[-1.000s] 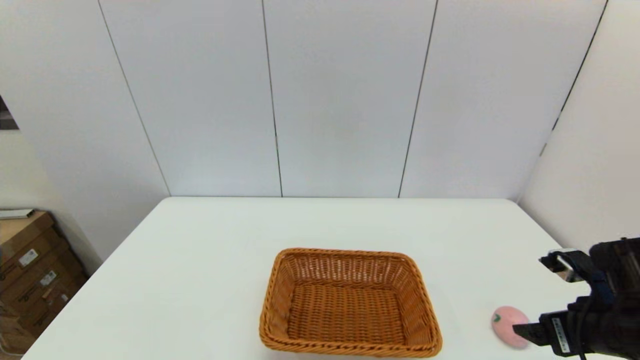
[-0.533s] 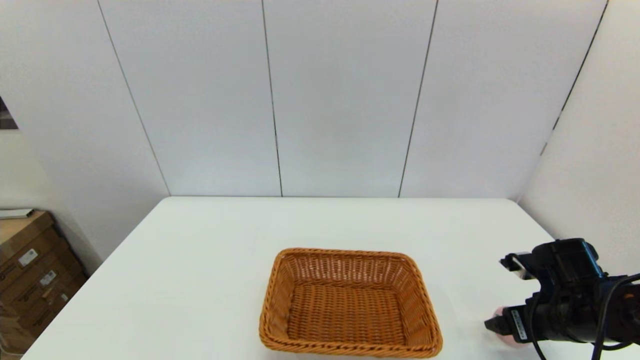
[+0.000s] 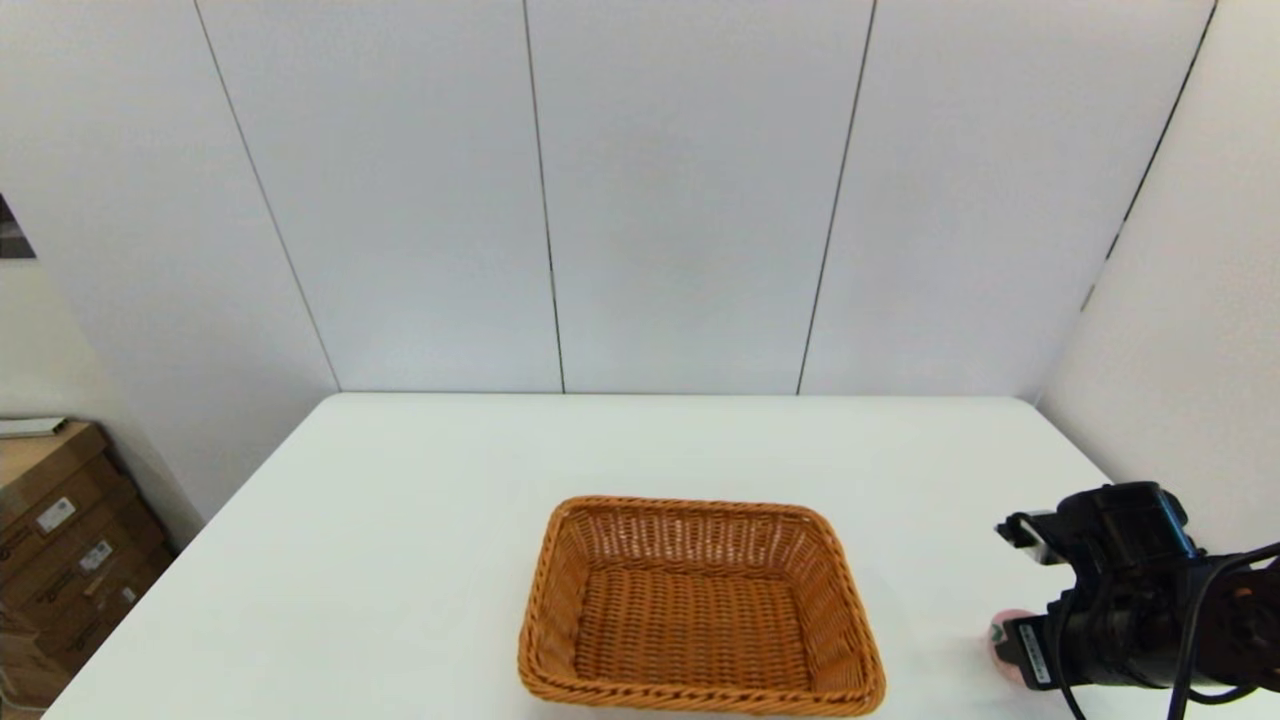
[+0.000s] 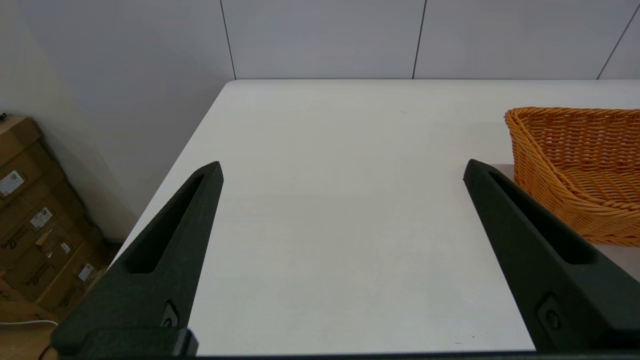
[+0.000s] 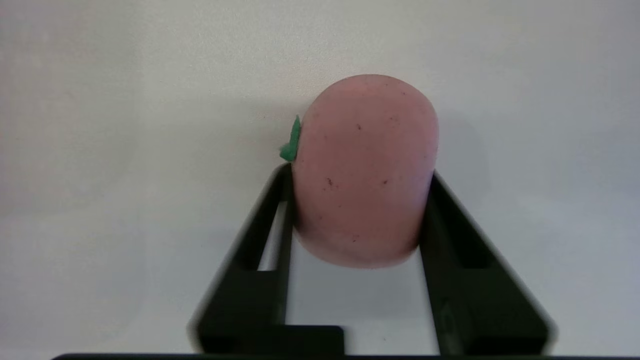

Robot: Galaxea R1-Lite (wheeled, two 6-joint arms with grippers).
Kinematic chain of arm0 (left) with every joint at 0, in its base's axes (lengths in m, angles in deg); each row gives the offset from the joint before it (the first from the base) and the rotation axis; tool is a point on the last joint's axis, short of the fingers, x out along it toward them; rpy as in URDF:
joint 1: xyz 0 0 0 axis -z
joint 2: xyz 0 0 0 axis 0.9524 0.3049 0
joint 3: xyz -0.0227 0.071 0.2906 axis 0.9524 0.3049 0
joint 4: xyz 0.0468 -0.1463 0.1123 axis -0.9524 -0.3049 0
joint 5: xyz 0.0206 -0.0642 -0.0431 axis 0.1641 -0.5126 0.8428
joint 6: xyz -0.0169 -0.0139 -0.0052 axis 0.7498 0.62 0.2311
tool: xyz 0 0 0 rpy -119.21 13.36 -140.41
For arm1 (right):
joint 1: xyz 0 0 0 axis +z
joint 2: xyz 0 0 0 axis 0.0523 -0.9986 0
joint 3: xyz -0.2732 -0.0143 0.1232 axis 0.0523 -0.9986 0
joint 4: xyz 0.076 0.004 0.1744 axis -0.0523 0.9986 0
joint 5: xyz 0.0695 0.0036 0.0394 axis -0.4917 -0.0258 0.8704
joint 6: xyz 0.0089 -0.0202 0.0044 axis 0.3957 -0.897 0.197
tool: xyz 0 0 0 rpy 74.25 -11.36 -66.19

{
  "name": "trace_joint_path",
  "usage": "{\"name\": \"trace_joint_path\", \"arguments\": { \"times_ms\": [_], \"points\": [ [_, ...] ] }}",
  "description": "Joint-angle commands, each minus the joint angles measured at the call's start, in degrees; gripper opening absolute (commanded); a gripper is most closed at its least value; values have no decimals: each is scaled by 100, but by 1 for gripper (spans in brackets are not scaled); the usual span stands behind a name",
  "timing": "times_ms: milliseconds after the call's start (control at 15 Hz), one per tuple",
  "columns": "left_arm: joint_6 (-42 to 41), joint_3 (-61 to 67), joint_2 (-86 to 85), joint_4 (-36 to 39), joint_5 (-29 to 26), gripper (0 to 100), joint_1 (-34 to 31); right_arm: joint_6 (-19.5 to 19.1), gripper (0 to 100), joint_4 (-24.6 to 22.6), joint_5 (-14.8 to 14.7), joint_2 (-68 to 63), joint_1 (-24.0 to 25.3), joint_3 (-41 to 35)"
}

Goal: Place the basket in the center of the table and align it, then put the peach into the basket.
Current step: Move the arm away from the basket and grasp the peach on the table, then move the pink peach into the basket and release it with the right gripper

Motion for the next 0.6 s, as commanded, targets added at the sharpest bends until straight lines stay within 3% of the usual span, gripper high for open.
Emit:
{"name": "trace_joint_path", "arguments": {
  "times_ms": [67, 333, 400, 600],
  "points": [
    [2, 0, -1, -2, 5, 100, 0, 12, 0, -5, -2, 881, -9, -44],
    [28, 0, -1, 7, 5, 100, 0, 320, 0, 47, 25, 2129, 510, 352],
    [28, 0, -1, 7, 14, 100, 0, 777, 0, 109, -2, 2437, 1301, 712],
    [19, 0, -1, 16, 14, 100, 0, 1129, 0, 399, -10, 2472, 2988, 1151]
  ]
}}
